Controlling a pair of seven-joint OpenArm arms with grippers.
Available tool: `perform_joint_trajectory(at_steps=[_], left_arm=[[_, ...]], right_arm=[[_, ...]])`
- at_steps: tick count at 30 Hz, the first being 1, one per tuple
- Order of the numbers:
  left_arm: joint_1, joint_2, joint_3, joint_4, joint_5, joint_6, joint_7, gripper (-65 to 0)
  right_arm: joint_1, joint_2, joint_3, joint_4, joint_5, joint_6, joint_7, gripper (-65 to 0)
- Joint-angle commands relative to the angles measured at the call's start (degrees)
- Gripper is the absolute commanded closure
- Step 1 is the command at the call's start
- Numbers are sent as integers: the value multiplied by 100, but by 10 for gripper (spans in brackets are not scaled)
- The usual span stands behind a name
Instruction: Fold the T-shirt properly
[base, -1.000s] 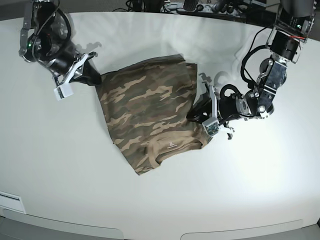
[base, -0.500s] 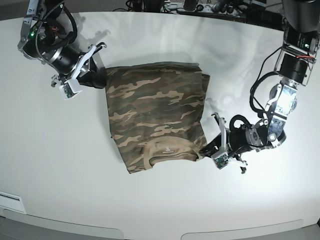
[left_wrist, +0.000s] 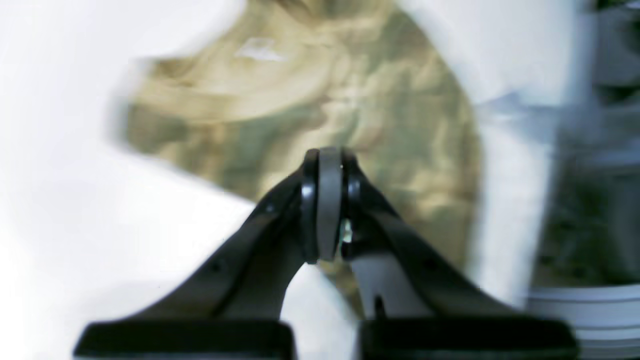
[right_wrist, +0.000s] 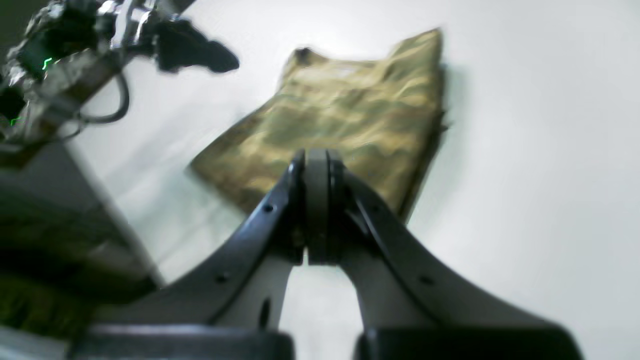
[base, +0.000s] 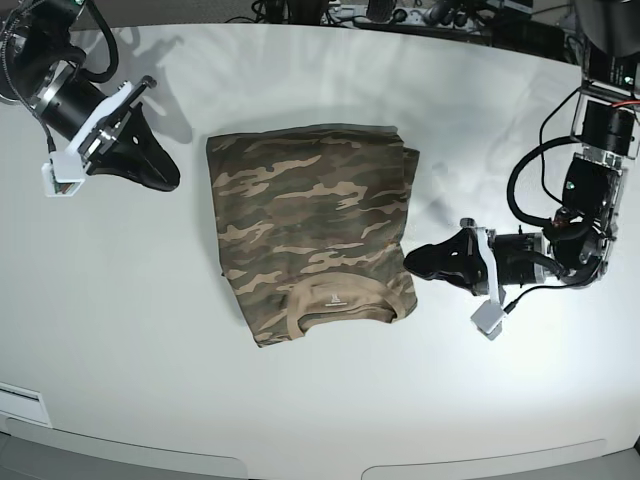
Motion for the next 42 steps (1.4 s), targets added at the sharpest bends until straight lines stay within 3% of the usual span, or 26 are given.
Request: perform_joint_trajectory(at_steps=[1, 4, 8, 14, 21, 27, 31, 36, 42], left_arm=[[-136, -87, -175, 90, -294, -45, 155, 0], [2, -92, -505, 133, -294, -45, 721, 0], [278, -101, -1069, 179, -294, -45, 1279, 0], [868, -140, -1762, 601, -294, -45, 1351, 0], [1853, -229, -2096, 2546, -294, 273, 1621, 0], [3222, -566, -2483, 4741, -294, 164, 1621, 0], [4310, -592, -2979, 5827, -294, 166, 1621, 0], [5759, -586, -3477, 5827, -294, 162, 1621, 0], [7729, -573, -3482, 5827, -294, 168, 1621, 0]], right_arm=[[13, 66, 72, 98, 407, 30, -52, 0], [-83, 66, 223, 98, 493, 30, -566, 0], [-450, 66, 595, 170, 493, 30, -680, 0], [-999, 66, 1226, 601, 493, 30, -680, 0], [-1700, 66, 1720, 1056, 493, 30, -769, 0], [-2428, 66, 1784, 1056, 493, 30, -892, 0], [-2857, 66, 1784, 1056, 493, 30, -1101, 0], [-3405, 61, 1784, 1056, 493, 30, -1101, 0], [-4258, 35, 1777, 1056, 493, 30, -1101, 0]])
